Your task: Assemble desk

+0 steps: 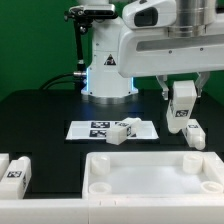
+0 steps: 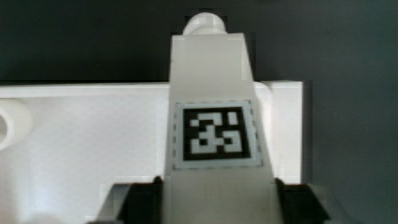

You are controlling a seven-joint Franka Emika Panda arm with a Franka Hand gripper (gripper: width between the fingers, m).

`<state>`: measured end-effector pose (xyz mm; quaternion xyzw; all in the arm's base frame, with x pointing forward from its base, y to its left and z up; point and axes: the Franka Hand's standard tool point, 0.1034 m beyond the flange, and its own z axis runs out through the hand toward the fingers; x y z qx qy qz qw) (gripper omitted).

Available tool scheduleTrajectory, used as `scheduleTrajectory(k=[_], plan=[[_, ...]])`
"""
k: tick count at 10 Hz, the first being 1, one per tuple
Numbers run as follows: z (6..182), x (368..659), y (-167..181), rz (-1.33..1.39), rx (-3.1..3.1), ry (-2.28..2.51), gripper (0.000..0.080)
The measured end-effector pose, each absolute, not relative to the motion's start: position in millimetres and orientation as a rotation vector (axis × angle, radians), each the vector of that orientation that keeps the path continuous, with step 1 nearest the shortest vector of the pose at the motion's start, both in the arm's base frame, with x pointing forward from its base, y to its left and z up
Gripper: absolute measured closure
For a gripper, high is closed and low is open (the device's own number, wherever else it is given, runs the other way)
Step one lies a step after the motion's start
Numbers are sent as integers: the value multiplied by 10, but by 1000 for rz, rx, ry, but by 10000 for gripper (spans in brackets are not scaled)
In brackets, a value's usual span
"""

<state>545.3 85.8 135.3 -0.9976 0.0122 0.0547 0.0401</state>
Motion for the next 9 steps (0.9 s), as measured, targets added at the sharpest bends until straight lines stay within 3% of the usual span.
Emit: scheduleTrajectory(k=[2,4,7,9], plan=[[1368,5630,871,-97,-3060,27,515],[1557,6004,902,-424,-3025,4,515],[1541,6005,915,-714,-2989,-4,515],[1500,6002,918,-748,-2987,-17,515]])
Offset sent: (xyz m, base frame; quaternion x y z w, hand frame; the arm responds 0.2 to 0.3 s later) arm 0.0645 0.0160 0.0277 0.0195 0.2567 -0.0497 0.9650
